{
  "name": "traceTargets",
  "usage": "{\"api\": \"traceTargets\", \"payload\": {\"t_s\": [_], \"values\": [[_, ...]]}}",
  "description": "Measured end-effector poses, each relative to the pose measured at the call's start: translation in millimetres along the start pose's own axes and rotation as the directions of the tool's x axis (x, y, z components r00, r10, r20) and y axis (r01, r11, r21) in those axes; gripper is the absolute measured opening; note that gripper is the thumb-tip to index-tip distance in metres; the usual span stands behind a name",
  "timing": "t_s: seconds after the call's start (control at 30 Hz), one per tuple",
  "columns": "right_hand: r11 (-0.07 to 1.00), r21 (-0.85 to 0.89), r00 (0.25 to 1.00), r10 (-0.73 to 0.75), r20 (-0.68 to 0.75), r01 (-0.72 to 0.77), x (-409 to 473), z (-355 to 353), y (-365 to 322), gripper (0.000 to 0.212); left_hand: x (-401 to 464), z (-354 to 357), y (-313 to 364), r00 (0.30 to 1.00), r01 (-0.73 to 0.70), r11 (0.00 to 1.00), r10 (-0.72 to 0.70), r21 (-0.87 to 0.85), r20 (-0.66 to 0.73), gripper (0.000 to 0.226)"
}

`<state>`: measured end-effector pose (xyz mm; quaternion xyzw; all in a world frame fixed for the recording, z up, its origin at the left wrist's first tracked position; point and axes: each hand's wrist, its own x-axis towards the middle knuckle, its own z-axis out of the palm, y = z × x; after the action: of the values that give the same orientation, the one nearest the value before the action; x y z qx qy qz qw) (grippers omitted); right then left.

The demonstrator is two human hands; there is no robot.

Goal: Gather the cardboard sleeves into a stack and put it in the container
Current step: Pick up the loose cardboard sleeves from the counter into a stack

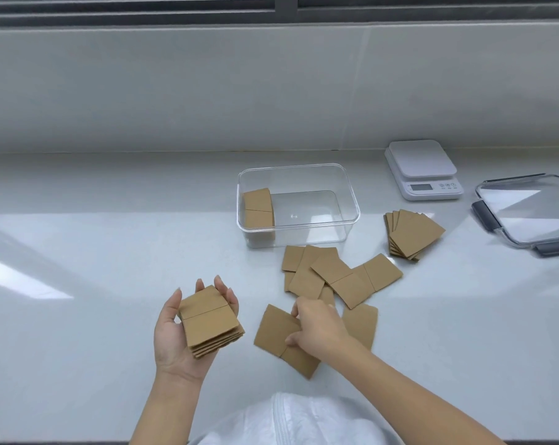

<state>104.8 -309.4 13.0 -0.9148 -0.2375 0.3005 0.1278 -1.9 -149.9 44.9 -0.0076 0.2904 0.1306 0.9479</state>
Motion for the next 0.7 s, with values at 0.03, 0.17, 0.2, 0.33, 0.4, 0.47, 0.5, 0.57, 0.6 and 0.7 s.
{"api": "traceTargets", "payload": {"t_s": [0.03,0.17,0.2,0.33,0.4,0.47,0.5,0.57,0.6,0.7], "values": [[1.000,-0.019,1.000,-0.020,-0.022,0.020,0,0,-2,0.041,-1,0,0,1.000,-0.004,1.000,0.004,-0.001,0.004,0.043],[0.979,-0.102,0.972,-0.188,-0.143,0.174,-2,11,-12,0.029,-3,0,0,1.000,-0.018,1.000,0.018,0.001,0.008,0.039],[0.971,-0.114,0.960,-0.226,-0.163,0.210,-2,14,-13,0.028,-4,-1,0,1.000,-0.017,1.000,0.017,0.004,0.006,0.039],[0.956,-0.100,0.951,-0.286,-0.121,0.275,-1,16,-11,0.026,-4,-5,-2,1.000,-0.005,1.000,0.004,0.015,0.009,0.039],[0.957,-0.040,0.956,-0.290,-0.038,0.288,-2,18,-8,0.027,-4,-5,-4,1.000,0.009,1.000,-0.009,0.024,0.004,0.039],[0.955,0.023,0.955,-0.295,0.024,0.295,-3,18,-4,0.040,-2,-4,-5,1.000,0.026,0.999,-0.026,0.032,0.003,0.041],[0.956,0.078,0.956,-0.287,0.057,0.283,-4,16,-1,0.046,-1,-2,-6,0.999,0.036,0.999,-0.036,0.038,0.004,0.042],[0.939,0.239,0.963,-0.266,0.049,0.247,-6,5,8,0.038,1,0,-7,0.998,0.057,0.996,-0.057,0.066,-0.001,0.043],[0.920,0.316,0.970,-0.244,0.001,0.231,-5,-5,16,0.025,2,2,-8,0.998,0.063,0.994,-0.063,0.086,-0.006,0.044],[0.865,0.483,0.985,-0.069,-0.156,0.137,3,-40,49,0.015,7,3,-10,0.996,0.084,0.986,-0.081,0.141,-0.028,0.050]]}}
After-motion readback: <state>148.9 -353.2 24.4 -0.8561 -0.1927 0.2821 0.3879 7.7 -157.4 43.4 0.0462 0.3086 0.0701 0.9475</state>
